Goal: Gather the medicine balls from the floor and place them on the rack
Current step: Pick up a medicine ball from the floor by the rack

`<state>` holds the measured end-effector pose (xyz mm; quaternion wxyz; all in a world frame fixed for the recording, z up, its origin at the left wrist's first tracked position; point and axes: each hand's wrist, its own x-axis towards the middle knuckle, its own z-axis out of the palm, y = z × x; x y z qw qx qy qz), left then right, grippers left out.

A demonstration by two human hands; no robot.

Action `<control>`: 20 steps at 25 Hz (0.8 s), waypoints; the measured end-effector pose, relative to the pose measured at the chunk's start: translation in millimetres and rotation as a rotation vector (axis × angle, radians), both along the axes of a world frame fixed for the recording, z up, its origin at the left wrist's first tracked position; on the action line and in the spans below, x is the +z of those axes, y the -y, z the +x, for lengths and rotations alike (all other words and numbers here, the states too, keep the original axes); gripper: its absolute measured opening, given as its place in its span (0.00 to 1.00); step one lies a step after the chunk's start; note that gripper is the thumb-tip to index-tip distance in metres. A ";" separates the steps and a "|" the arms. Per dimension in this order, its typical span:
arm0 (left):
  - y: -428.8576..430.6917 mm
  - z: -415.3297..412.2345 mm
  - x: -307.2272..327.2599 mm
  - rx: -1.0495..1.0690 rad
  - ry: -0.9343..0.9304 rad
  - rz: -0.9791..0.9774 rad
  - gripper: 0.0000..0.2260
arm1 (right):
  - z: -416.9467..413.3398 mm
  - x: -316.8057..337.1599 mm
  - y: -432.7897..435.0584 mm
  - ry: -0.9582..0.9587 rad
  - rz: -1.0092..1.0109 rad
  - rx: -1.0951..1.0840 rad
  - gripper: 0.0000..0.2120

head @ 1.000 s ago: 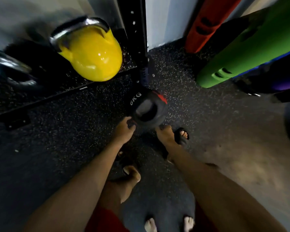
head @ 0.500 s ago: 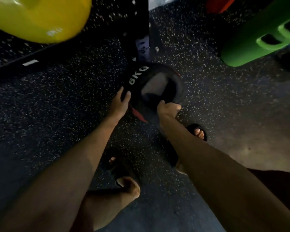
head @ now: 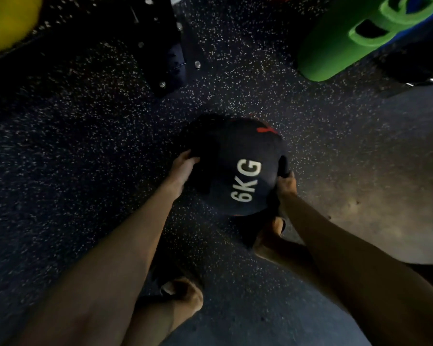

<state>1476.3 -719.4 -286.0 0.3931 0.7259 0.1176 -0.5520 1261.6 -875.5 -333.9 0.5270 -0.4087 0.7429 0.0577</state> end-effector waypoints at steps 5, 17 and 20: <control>21.0 -21.6 -31.9 -0.012 0.030 0.001 0.16 | -28.7 -26.4 5.1 0.155 0.079 -0.328 0.36; -13.8 6.6 65.0 0.042 0.261 0.171 0.10 | 32.9 69.4 -14.4 -0.006 -0.357 0.296 0.20; -35.0 24.8 163.9 0.100 0.347 0.178 0.09 | 59.6 174.7 -22.6 0.096 -0.397 0.334 0.19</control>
